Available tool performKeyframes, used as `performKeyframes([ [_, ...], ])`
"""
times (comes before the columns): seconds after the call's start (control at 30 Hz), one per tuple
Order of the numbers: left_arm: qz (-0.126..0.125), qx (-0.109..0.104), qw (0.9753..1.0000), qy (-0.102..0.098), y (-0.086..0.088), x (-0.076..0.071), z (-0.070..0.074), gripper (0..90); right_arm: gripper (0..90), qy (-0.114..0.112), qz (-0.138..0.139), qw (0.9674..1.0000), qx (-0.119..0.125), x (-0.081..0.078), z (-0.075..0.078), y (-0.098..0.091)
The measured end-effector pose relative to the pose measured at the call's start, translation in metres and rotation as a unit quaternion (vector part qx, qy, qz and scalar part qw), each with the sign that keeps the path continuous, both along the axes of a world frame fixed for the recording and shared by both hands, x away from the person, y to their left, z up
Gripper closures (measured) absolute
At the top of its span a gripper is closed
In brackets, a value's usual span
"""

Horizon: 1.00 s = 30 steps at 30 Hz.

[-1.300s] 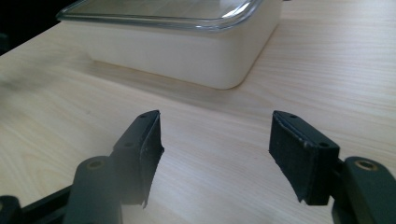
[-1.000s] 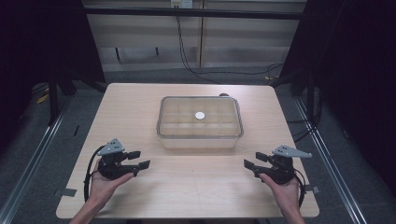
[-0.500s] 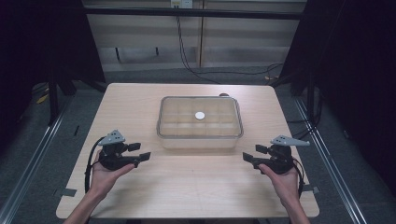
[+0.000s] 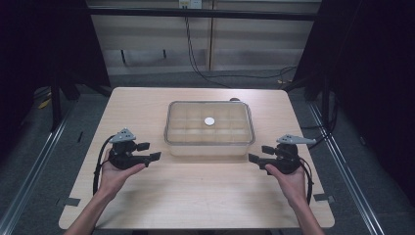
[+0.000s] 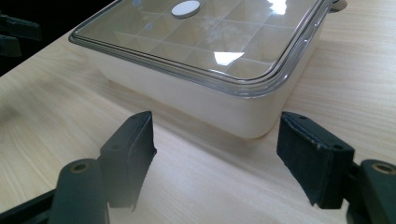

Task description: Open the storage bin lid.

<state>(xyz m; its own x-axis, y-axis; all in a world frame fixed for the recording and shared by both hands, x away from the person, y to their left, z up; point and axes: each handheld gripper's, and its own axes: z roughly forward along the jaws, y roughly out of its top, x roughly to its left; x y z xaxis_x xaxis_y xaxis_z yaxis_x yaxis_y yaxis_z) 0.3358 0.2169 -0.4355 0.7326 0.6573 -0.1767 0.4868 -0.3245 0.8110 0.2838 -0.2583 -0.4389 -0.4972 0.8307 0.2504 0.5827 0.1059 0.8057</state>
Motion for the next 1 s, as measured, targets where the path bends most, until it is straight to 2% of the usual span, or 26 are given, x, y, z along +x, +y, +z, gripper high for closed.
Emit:
performKeyframes([
  [0.03, 0.003, -0.012, 0.9999, -0.001, 0.001, 0.004, 0.004, 35.9, 28.1, 0.001, 0.005, 1.0, 0.002, 0.004, 0.001, 0.001],
  [0.07, 0.003, -0.012, 0.9999, -0.001, 0.001, 0.004, 0.004, 35.9, 28.1, 0.001, 0.005, 1.0, 0.002, 0.004, 0.001, 0.001],
  [0.13, 0.008, -0.018, 0.9998, -0.003, 0.002, 0.006, 0.008, 35.8, 35.6, 0.01, 0.021, 0.9997, 0.007, 0.009, 0.004, 0.002],
  [0.17, 0.008, -0.021, 0.9997, -0.004, 0.002, 0.006, 0.009, 35.7, 34.3, 0.011, 0.021, 0.9997, 0.003, 0.01, 0.005, 0.003],
  [0.23, 0.008, -0.017, 0.9998, -0.012, 0.003, 0.005, 0.012, 35.4, 33.2, 0.011, 0.021, 0.9997, 0.0, 0.014, 0.006, 0.004],
  [0.37, 0.019, -0.022, 0.9995, -0.01, 0.007, 0.007, 0.015, 34.9, 33.3, 0.012, 0.022, 0.9997, 0.001, 0.019, 0.008, 0.003],
  [0.4, 0.019, -0.024, 0.9995, -0.008, 0.007, 0.009, 0.015, 34.9, 37.3, 0.012, 0.021, 0.9997, 0.001, 0.023, 0.009, 0.002],
  [0.47, 0.019, -0.025, 0.9995, -0.004, 0.006, 0.013, 0.016, 34.7, 39.4, 0.011, 0.025, 0.9996, 0.006, 0.025, 0.008, 0.002],
  [0.6, 0.013, -0.003, 0.9999, -0.003, -0.002, 0.021, 0.014, 33.8, 36.7, 0.02, 0.023, 0.9995, 0.002, 0.034, 0.004, 0.001],
  [0.63, 0.015, -0.006, 0.9999, -0.001, -0.003, 0.023, 0.014, 33.8, 36.2, 0.022, 0.02, 0.9995, 0.012, 0.037, 0.005, 0.001],
  [0.7, 0.013, 0.0, 0.9999, -0.001, -0.006, 0.027, 0.015, 33.7, 35.6, 0.02, 0.018, 0.9995, 0.015, 0.039, 0.006, 0.0],
  [0.77, 0.012, 0.005, 0.9999, -0.001, -0.009, 0.031, 0.016, 32.9, 32.3, 0.025, 0.014, 0.9995, 0.009, 0.044, 0.008, 0.0],
  [0.8, 0.013, 0.006, 0.9999, 0.001, -0.009, 0.033, 0.016, 32.5, 31.9, 0.02, 0.011, 0.9997, 0.006, 0.046, 0.009, -0.001],
  [0.83, 0.014, 0.005, 0.9999, 0.006, -0.01, 0.037, 0.017, 31.5, 31.9, 0.015, 0.005, 0.9999, 0.005, 0.05, 0.013, -0.002],
  [1.0, 0.021, -0.001, 0.9997, 0.015, -0.01, 0.046, 0.018, 29.9, 29.8, 0.018, 0.006, 0.9998, 0.007, 0.06, 0.016, -0.004],
])
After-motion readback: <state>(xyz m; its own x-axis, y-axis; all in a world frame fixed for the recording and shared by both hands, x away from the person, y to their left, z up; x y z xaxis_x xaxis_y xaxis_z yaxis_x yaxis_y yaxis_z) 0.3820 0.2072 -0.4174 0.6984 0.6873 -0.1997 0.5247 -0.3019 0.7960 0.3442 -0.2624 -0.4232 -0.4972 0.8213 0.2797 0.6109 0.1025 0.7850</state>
